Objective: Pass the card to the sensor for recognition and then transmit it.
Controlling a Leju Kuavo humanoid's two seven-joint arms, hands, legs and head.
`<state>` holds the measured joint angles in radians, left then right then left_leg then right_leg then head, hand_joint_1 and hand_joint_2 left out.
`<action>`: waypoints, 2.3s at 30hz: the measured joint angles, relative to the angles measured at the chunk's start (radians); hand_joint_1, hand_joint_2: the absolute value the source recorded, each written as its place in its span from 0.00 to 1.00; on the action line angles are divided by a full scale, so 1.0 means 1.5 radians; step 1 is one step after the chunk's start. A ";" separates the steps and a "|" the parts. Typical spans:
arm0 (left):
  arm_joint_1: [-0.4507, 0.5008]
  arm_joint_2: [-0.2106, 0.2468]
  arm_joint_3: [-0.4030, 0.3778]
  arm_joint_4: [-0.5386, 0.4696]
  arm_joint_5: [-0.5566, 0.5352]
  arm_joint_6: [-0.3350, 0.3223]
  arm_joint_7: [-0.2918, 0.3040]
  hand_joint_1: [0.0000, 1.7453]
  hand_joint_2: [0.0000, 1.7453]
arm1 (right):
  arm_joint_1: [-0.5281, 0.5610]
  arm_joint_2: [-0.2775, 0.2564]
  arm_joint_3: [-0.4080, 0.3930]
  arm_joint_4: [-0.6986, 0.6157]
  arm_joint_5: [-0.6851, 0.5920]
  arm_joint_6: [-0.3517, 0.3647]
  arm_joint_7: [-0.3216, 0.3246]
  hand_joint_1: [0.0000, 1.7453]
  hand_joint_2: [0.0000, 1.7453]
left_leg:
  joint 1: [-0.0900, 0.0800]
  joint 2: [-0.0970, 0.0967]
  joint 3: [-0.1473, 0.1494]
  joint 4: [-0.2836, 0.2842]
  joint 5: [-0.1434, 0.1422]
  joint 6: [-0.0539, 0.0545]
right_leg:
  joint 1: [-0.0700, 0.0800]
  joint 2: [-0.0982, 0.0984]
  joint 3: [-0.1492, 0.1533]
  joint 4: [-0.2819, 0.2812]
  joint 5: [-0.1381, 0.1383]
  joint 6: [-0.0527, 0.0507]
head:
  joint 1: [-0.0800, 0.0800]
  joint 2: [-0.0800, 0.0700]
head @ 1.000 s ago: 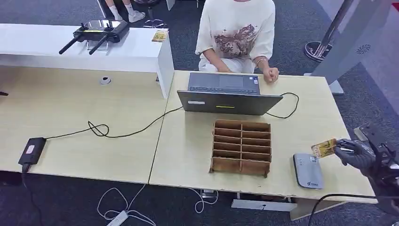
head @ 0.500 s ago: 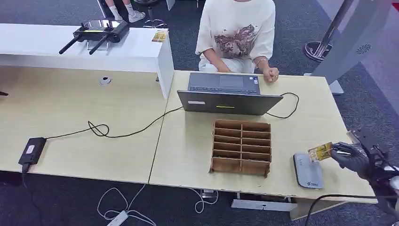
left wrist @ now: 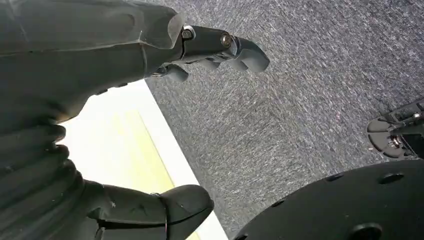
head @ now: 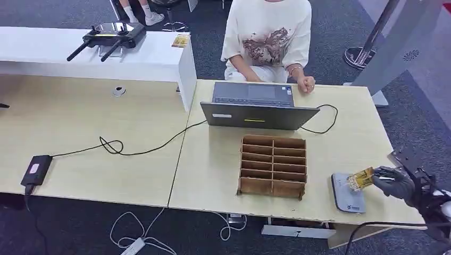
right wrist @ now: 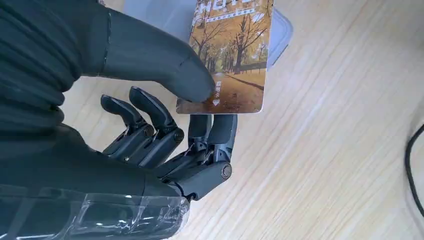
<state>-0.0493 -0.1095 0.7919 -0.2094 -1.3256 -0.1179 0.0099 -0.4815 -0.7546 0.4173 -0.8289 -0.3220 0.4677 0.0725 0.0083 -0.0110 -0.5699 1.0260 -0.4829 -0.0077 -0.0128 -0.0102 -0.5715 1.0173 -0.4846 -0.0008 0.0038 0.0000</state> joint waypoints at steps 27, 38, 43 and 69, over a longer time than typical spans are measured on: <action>0.000 0.000 0.000 0.000 -0.010 -0.003 -0.007 0.00 1.00 | -0.002 -0.013 0.046 -0.007 0.059 -0.004 0.022 1.00 1.00 | 0.000 0.000 0.000 0.000 0.000 0.000 | 0.000 0.000 0.000 0.000 0.000 0.000 | 0.000 0.000; 0.000 0.000 0.000 0.000 -0.012 -0.004 -0.007 0.00 1.00 | -0.019 -0.002 0.067 -0.001 0.073 -0.005 0.013 1.00 1.00 | 0.000 0.000 0.000 0.000 0.000 0.000 | 0.000 0.000 0.000 0.000 0.000 0.000 | 0.000 0.000; 0.000 0.000 0.000 0.000 -0.014 -0.005 -0.007 0.00 1.00 | -0.019 0.000 0.075 0.003 0.068 -0.008 0.002 1.00 1.00 | 0.000 0.000 0.000 0.000 0.000 0.000 | 0.000 0.000 0.000 0.000 0.000 0.000 | 0.000 0.000; 0.000 -0.003 0.000 0.000 -0.019 -0.006 -0.013 0.00 1.00 | -0.017 0.011 0.092 -0.007 0.168 -0.061 0.013 1.00 1.00 | 0.000 0.000 0.000 0.000 0.000 0.000 | 0.000 0.000 0.000 0.000 0.000 0.000 | 0.000 0.000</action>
<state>-0.0491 -0.1137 0.7919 -0.2094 -1.3539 -0.1271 -0.0092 -0.5064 -0.7378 0.5550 -0.8400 -0.0702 0.3769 0.0920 0.0084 -0.0112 -0.5697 1.0260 -0.4827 -0.0077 -0.0126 -0.0105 -0.5710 1.0175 -0.4846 -0.0008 0.0042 0.0000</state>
